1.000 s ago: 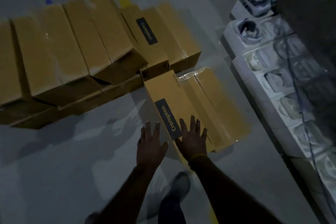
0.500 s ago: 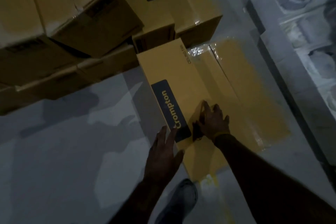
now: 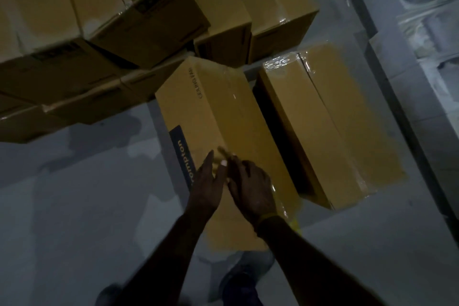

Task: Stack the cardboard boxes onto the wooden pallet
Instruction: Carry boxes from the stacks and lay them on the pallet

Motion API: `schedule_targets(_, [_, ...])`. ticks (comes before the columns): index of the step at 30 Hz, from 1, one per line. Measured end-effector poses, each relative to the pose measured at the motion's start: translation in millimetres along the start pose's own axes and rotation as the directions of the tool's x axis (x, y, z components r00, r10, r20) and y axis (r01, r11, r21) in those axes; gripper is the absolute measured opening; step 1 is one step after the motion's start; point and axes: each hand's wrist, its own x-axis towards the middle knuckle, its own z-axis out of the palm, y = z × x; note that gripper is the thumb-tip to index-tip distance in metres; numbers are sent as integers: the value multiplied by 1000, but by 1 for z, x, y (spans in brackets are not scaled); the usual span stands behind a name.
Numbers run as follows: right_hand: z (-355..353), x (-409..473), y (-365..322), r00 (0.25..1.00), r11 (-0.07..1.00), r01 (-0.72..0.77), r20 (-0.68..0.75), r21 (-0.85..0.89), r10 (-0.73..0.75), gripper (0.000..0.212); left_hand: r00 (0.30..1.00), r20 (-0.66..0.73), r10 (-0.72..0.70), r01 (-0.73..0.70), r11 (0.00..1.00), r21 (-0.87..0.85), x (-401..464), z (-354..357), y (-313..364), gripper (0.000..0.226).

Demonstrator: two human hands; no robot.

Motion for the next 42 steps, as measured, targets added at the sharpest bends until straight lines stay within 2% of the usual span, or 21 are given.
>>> schedule_targets(3, [16, 0, -8, 996, 998, 56, 66, -27, -54, 54, 994, -89, -57, 50, 995, -86, 6, -13, -20, 72])
schedule_targets(7, [32, 8, -7, 988, 990, 0, 154, -138, 21, 60, 962, -207, -179, 154, 979, -132, 10, -33, -60, 82])
schedule_targets(10, [43, 20, 0, 967, 981, -4, 250, -192, 53, 71, 947, -216, -239, 203, 963, -175, 17, -53, -98, 95])
schedule_targets(18, [76, 57, 22, 942, 942, 71, 332, -327, 45, 85, 938, -225, -265, 208, 946, -248, 40, -67, -160, 95])
schedule_targets(21, [84, 63, 21, 936, 942, 136, 352, -306, -20, 84, 941, -264, -214, 183, 973, -139, 40, -59, -161, 91])
schedule_targets(24, [93, 70, 23, 937, 955, 135, 347, -264, -37, 87, 951, -300, -69, 104, 989, 102, 45, -51, -164, 91])
schedule_targets(27, [102, 76, 25, 946, 979, 82, 324, -188, -17, 90, 960, -271, 70, 20, 949, 316, 57, -50, -173, 94])
schedule_targets(31, [110, 78, 23, 966, 992, 7, 255, -128, 27, 94, 946, -316, 74, 41, 939, 342, 68, -51, -176, 92])
schedule_targets(35, [109, 70, 6, 982, 984, -13, 184, -175, 46, 88, 938, -340, 66, 76, 919, 388, 59, -51, -173, 83])
schedule_targets(42, [69, 30, -56, 980, 986, -57, 178, -159, 85, 76, 927, -358, 110, 97, 853, 512, 6, -85, -152, 72])
